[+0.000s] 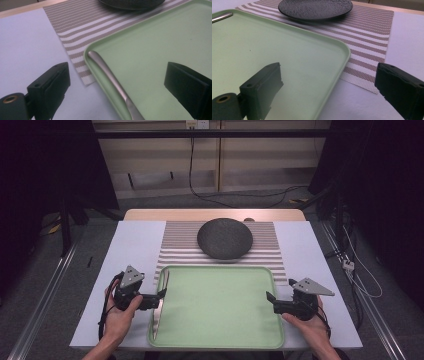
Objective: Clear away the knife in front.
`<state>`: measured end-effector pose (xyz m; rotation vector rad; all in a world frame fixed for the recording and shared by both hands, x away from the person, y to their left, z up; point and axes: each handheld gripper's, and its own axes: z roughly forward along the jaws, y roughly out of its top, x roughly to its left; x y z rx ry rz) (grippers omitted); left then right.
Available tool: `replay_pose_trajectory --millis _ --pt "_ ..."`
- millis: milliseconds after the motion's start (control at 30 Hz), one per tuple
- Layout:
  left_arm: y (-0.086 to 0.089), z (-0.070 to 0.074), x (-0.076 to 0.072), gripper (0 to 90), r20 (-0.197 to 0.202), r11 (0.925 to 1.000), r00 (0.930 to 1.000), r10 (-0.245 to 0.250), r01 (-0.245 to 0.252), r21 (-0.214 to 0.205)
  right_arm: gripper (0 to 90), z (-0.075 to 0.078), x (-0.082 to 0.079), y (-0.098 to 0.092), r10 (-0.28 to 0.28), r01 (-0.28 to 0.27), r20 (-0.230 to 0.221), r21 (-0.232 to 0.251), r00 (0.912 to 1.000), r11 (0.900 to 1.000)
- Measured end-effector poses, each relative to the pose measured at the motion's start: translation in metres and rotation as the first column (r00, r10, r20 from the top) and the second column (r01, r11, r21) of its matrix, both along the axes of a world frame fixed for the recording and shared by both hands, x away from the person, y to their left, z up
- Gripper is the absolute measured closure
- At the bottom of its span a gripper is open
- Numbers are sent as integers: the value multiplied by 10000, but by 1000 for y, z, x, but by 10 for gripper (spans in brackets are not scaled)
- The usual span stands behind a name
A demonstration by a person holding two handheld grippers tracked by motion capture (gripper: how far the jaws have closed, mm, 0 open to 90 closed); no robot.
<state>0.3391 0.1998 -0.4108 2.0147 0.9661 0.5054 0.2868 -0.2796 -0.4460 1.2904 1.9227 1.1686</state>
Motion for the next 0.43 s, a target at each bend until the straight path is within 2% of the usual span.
replay_pose_trajectory --millis 67,133,200,267,333,433 --pt "5 -3 -4 61 -96 9999 9999 129 -128 67 70 -1 0 1 -42 42 -19 -26 10000 10000" --pt "10 -11 -9 62 -19 9995 9995 299 -299 82 70 0 0 1 -17 17 19 -29 10000 10000" --pt "11 -16 -14 61 -231 9995 9993 304 -302 120 70 0 0 0 -14 14 32 -28 10000 10000" --pt "12 -18 -15 61 -279 9997 9994 226 -225 71 70 0 1 -1 -82 82 17 10 10000 10000" --pt "13 -20 -14 62 -547 9995 9981 278 -285 -120 70 0 1 -2 -149 149 22 64 9999 9999" --pt "17 -22 -11 62 -588 9989 9973 431 -440 -138 70 0 2 -3 -166 166 11 104 9999 9998"
